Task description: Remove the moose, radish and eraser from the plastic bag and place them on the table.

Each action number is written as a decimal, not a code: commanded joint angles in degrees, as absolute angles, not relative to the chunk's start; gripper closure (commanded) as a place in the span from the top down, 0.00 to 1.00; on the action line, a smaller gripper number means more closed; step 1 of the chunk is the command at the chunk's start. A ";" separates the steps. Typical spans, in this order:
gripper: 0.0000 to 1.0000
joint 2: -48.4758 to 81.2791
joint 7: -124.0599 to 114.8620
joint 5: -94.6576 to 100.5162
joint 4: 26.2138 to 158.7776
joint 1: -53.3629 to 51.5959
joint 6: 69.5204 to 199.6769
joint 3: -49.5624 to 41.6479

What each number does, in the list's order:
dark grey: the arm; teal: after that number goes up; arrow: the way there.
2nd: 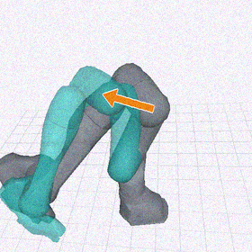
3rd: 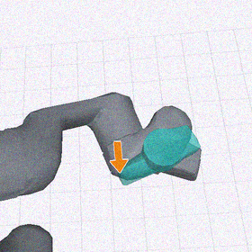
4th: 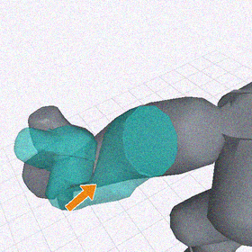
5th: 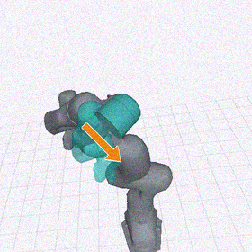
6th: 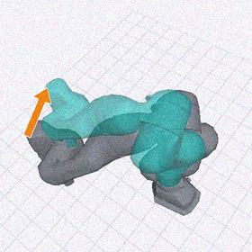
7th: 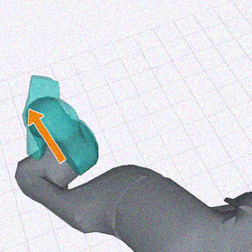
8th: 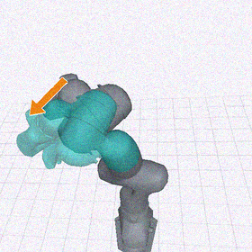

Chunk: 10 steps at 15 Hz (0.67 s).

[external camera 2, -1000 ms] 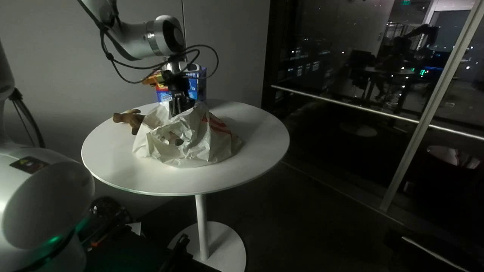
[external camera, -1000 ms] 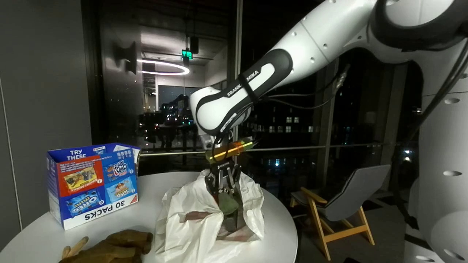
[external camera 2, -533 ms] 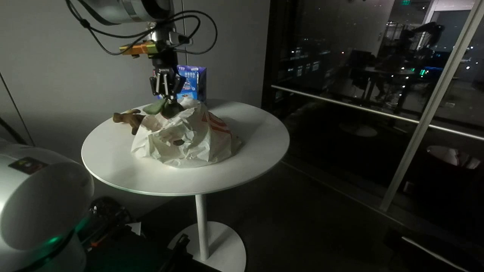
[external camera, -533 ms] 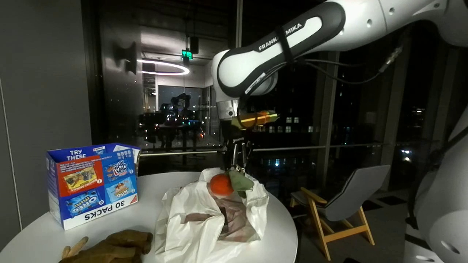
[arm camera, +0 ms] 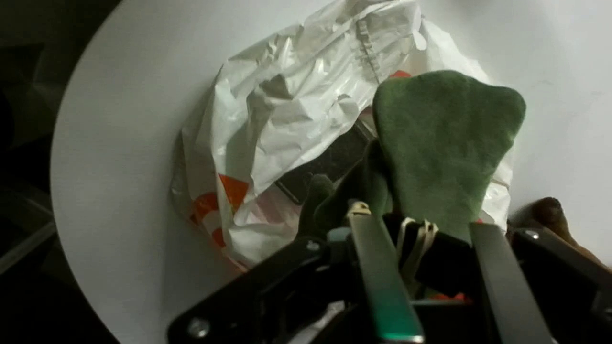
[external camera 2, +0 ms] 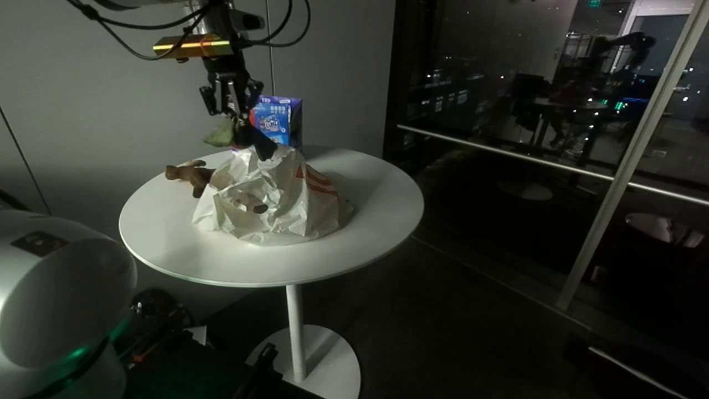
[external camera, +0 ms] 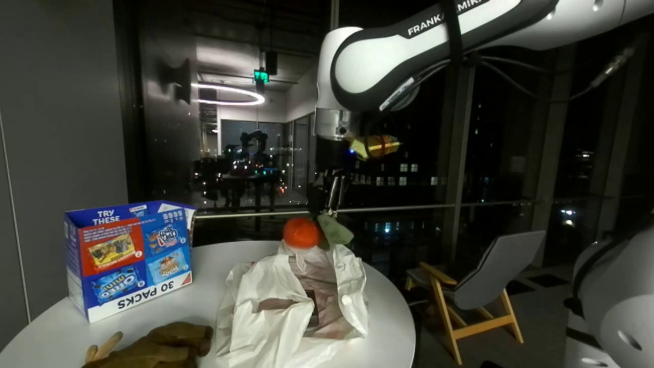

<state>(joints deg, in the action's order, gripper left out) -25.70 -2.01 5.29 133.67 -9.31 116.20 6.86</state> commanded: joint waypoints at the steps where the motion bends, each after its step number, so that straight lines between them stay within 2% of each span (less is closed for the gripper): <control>1: 0.07 -23.70 -5.24 11.09 135.17 -10.10 125.20 13.79; 5: 0.07 -18.91 -13.53 21.58 133.12 -9.97 134.35 22.62; 10: 0.07 -11.83 -30.89 43.75 129.38 -6.39 141.96 30.91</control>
<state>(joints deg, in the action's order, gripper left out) -16.77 -22.72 32.60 133.31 -9.36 139.28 27.26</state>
